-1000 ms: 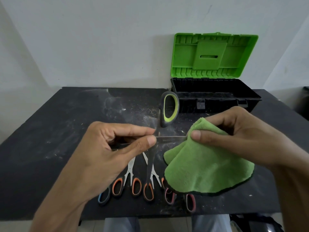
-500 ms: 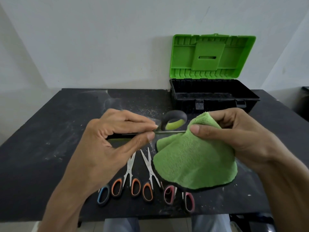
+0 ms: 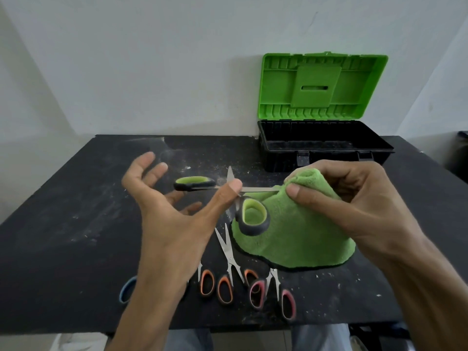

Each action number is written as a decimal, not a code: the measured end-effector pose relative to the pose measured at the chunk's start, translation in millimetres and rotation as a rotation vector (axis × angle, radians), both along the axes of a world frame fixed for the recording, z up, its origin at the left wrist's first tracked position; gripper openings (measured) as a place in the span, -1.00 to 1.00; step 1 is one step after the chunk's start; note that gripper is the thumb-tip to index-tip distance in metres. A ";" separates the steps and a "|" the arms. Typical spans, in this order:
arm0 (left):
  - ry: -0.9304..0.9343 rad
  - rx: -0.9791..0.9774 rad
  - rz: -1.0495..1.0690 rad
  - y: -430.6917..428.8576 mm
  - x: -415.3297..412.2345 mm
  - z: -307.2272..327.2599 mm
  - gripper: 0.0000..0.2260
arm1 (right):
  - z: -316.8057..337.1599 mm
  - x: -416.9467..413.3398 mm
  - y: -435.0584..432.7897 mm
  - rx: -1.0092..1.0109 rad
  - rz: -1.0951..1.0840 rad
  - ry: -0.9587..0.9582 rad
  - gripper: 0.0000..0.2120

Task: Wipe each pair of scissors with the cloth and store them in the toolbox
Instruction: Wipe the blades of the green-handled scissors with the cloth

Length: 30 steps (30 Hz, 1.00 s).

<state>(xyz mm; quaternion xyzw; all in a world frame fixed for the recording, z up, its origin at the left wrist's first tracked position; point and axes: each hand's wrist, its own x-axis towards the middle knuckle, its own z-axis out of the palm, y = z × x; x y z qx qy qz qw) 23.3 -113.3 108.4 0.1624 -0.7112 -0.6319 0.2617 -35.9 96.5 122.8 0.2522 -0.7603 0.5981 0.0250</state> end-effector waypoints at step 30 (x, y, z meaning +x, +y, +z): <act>0.065 0.106 -0.330 -12.2 10.3 10.1 -0.89 | 3.2 -8.3 13.3 0.056 0.138 -0.030 -0.74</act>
